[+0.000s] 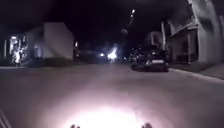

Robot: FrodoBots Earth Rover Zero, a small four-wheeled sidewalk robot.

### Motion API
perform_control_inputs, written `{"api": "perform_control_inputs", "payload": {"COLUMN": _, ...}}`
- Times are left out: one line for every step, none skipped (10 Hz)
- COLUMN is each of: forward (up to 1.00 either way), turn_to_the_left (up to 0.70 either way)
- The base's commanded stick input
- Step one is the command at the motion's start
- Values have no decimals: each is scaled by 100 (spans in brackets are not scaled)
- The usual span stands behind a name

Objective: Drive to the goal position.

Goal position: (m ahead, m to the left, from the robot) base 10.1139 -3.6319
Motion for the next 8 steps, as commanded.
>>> {"api": "perform_control_inputs", "payload": {"forward": 70, "turn_to_the_left": 0}}
{"api": "perform_control_inputs", "payload": {"forward": 70, "turn_to_the_left": 0}}
{"api": "perform_control_inputs", "payload": {"forward": 70, "turn_to_the_left": 0}}
{"api": "perform_control_inputs", "payload": {"forward": 70, "turn_to_the_left": -14}}
{"api": "perform_control_inputs", "payload": {"forward": 70, "turn_to_the_left": -30}}
{"api": "perform_control_inputs", "payload": {"forward": 70, "turn_to_the_left": -35}}
{"api": "perform_control_inputs", "payload": {"forward": 70, "turn_to_the_left": -26}}
{"api": "perform_control_inputs", "payload": {"forward": 70, "turn_to_the_left": -2}}
